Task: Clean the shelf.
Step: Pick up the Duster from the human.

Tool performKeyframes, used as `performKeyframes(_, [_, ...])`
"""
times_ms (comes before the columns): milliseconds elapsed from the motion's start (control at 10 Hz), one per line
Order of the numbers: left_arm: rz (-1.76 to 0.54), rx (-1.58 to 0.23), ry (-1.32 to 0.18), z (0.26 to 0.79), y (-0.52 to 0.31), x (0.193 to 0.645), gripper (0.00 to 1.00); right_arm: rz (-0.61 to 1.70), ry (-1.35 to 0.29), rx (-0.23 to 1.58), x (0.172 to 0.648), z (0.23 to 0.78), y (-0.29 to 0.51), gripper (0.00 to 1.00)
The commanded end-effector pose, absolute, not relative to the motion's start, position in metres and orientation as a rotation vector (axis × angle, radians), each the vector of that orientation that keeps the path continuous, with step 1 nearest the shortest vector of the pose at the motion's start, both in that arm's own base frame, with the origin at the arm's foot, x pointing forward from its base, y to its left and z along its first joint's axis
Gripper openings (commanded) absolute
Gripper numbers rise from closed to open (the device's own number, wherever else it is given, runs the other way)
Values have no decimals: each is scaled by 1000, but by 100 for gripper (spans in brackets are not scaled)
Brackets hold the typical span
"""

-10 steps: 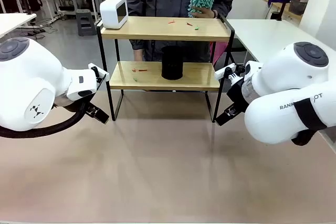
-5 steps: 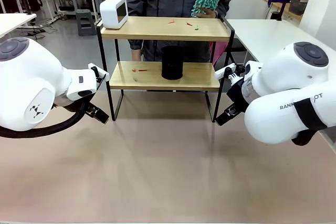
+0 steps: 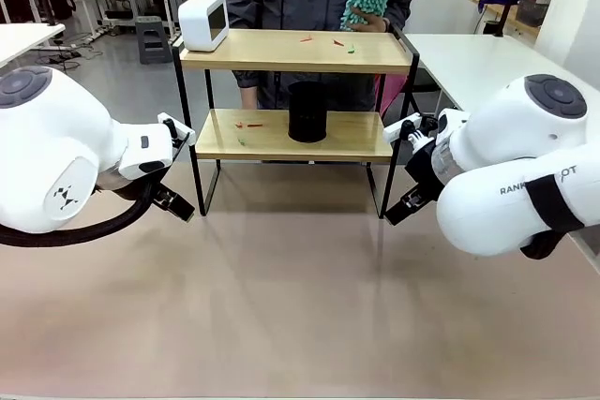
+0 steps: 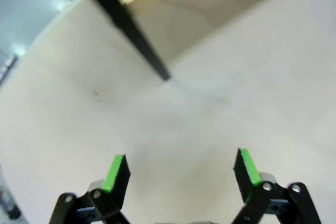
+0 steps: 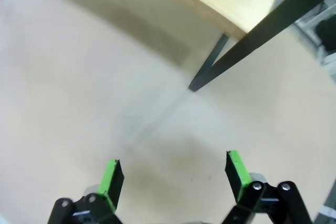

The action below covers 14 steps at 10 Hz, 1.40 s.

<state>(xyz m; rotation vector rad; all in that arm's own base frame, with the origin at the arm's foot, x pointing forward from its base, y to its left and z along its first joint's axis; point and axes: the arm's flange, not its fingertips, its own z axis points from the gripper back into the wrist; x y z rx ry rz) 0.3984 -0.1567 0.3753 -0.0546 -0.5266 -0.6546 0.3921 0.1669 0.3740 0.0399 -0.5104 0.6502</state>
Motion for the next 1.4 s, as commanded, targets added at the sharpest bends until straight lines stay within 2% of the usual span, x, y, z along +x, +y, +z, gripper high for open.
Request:
performKeyframes(0, [-826, -318, -430, 439, -123, 359, 100, 494, -325, 227, 381, 460, 144, 100])
performKeyframes(100, [-776, -455, -375, 473, -92, 331, 100, 308, -339, 337, 366, 511, 121, 100])
performKeyframes(200, [-658, -585, -504, 506, -49, 304, 100, 158, -468, 610, 345, 557, 75, 100])
performKeyframes(400, [-403, -860, -814, 533, 50, 261, 100, -58, -676, 831, 297, 592, -29, 100])
performKeyframes(500, [-222, -1001, -955, 523, 103, 247, 100, -214, -762, 917, 277, 583, -87, 100])
performKeyframes(600, [-46, -1147, -1021, 493, 148, 251, 100, -406, -782, 974, 267, 552, -137, 100])
performKeyframes(700, [74, -1253, -1015, 460, 171, 266, 100, -507, -738, 948, 269, 521, -152, 100])
performKeyframes(800, [178, -1258, -896, 431, 177, 299, 100, -562, -707, 913, 272, 492, -152, 100])
performKeyframes(900, [211, -1279, -776, 408, 175, 328, 100, -240, -632, 861, 242, 565, -154, 100])
performKeyframes(1000, [-2, -1114, -875, 484, 223, 250, 100, -240, -632, 861, 242, 565, -154, 100])
performKeyframes(1300, [-2, -1114, -875, 484, 223, 250, 100, -240, -632, 861, 242, 565, -154, 100])
